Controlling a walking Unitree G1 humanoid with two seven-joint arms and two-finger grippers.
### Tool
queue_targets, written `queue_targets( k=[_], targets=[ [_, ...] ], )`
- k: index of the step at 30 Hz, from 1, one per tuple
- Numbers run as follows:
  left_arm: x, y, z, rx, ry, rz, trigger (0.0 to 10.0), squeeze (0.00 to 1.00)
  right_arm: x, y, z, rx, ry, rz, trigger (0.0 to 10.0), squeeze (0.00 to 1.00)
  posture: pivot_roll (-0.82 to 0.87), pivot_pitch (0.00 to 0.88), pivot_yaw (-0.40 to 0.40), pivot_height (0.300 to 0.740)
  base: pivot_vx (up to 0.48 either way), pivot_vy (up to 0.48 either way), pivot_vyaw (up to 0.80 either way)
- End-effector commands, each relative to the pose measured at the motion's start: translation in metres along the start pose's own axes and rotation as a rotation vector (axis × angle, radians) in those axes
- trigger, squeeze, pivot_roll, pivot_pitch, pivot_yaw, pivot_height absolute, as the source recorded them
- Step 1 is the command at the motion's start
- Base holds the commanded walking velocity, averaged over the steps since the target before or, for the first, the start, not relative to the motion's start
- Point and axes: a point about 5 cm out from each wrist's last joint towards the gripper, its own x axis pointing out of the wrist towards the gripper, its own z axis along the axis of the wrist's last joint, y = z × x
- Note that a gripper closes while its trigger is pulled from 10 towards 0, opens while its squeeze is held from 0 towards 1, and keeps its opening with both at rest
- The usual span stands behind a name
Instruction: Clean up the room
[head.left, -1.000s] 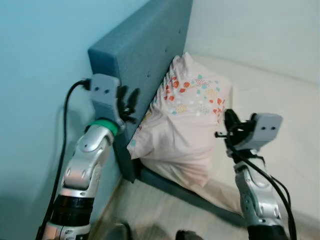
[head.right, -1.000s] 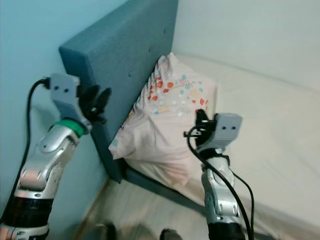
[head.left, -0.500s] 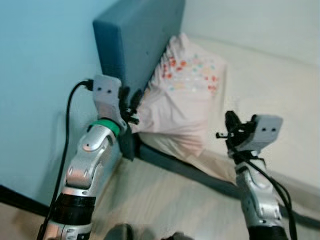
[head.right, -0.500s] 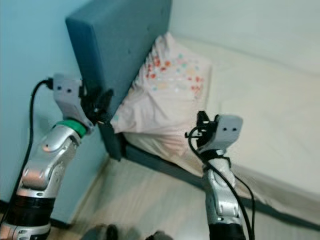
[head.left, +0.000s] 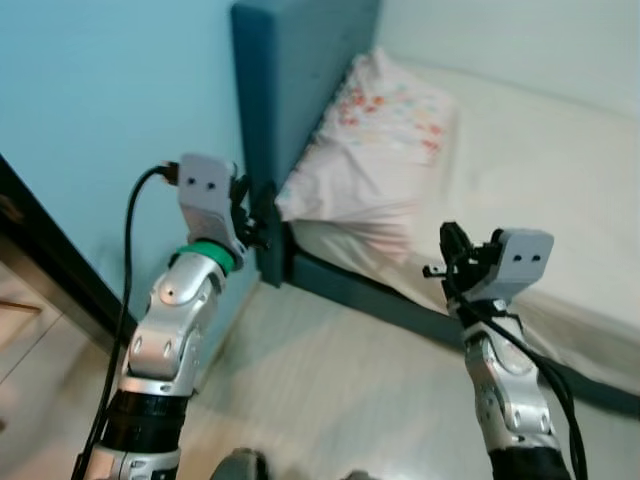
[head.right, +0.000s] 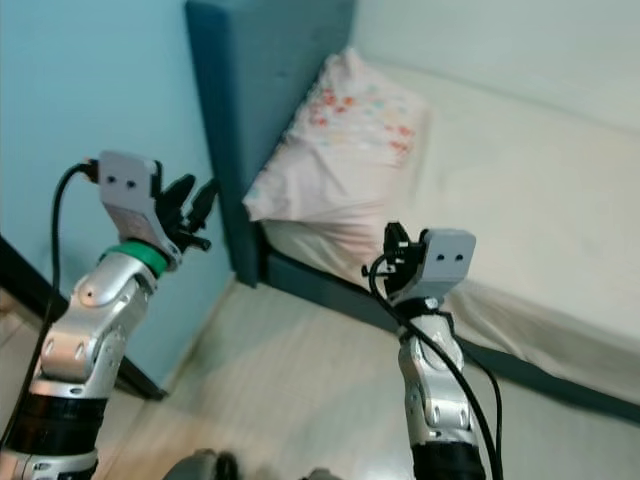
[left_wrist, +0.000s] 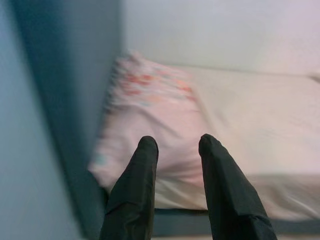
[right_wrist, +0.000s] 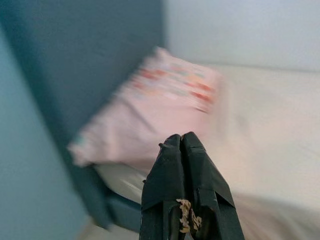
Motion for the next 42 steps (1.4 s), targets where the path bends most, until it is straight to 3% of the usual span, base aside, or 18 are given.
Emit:
queue_targets(
  k=[1, 3, 5, 8, 11, 12, 14, 16, 21, 28, 30, 34, 42],
  targets=[
    [-0.008, 0.005, -0.026, 0.003, 0.120, 0.014, 10.0, 0.00, -0.007, -0.001, -0.019, 0.018, 0.073, -0.004, 10.0, 0.00, 0.06, 0.083, -0.006, 0.701, 0.000, 0.000, -0.80],
    [-0.018, 0.012, -0.048, 0.041, 0.211, 0.055, 10.0, 0.00, -0.010, 0.001, -0.033, 0.035, 0.133, 0.008, 10.0, 0.00, 0.06, 0.075, 0.003, 0.701, 0.000, 0.000, -0.80],
    [-0.018, 0.012, -0.048, 0.041, 0.211, 0.055, 10.0, 0.00, -0.010, 0.001, -0.033, 0.035, 0.133, 0.008, 10.0, 0.00, 0.06, 0.075, 0.003, 0.701, 0.000, 0.000, -0.80],
    [-0.038, 0.019, -0.079, 0.081, 0.339, 0.047, 10.0, 0.00, -0.014, 0.006, -0.050, 0.067, 0.199, 0.023, 10.0, 0.00, 0.06, 0.052, 0.018, 0.701, 0.000, 0.000, -0.80],
    [-0.047, 0.021, -0.092, 0.112, 0.392, 0.039, 10.0, 0.00, -0.017, 0.008, -0.058, 0.069, 0.234, 0.027, 10.0, 0.00, 0.06, 0.046, 0.016, 0.701, 0.000, 0.000, -0.80],
    [-0.056, 0.025, -0.105, 0.158, 0.440, 0.038, 10.0, 0.00, -0.022, 0.010, -0.070, 0.069, 0.283, 0.034, 10.0, 0.00, 0.06, 0.042, 0.014, 0.701, 0.000, 0.000, -0.80],
    [-0.067, 0.034, -0.127, 0.155, 0.509, 0.087, 10.0, 0.00, -0.034, 0.009, -0.092, 0.057, 0.386, 0.036, 10.0, 0.00, 0.06, 0.030, 0.004, 0.701, 0.000, 0.000, -0.80],
    [-0.072, 0.038, -0.141, 0.124, 0.551, 0.127, 10.0, 0.00, -0.044, 0.008, -0.107, 0.041, 0.465, 0.040, 10.0, 0.00, 0.06, 0.020, -0.004, 0.701, 0.000, 0.000, -0.80],
    [-0.081, 0.044, -0.165, 0.142, 0.624, 0.186, 10.0, 0.00, -0.063, 0.009, -0.129, 0.008, 0.586, 0.040, 10.0, 0.00, 0.06, 0.007, -0.005, 0.701, 0.000, 0.000, -0.80],
    [-0.098, 0.049, -0.184, 0.142, 0.696, 0.202, 10.0, 0.00, -0.085, 0.017, -0.146, -0.033, 0.694, 0.074, 10.0, 0.00, 0.07, 0.000, -0.004, 0.701, 0.000, 0.000, -0.80],
    [-0.098, 0.049, -0.184, 0.142, 0.696, 0.202, 10.0, 0.00, -0.085, 0.017, -0.146, -0.033, 0.694, 0.074, 10.0, 0.00, 0.07, 0.000, -0.004, 0.701, 0.000, 0.000, -0.80],
    [-0.112, 0.057, -0.194, 0.163, 0.722, 0.253, 10.0, 0.00, -0.094, 0.025, -0.152, -0.042, 0.711, 0.117, 10.0, 0.00, 0.08, 0.000, -0.012, 0.701, 0.000, 0.000, -0.80],
    [-0.127, 0.048, -0.211, 0.217, 0.782, 0.205, 10.0, 0.00, -0.101, 0.025, -0.157, -0.070, 0.746, 0.127, 10.0, 0.00, 0.09, 0.000, -0.022, 0.701, 0.000, 0.000, -0.80]
  ],
)
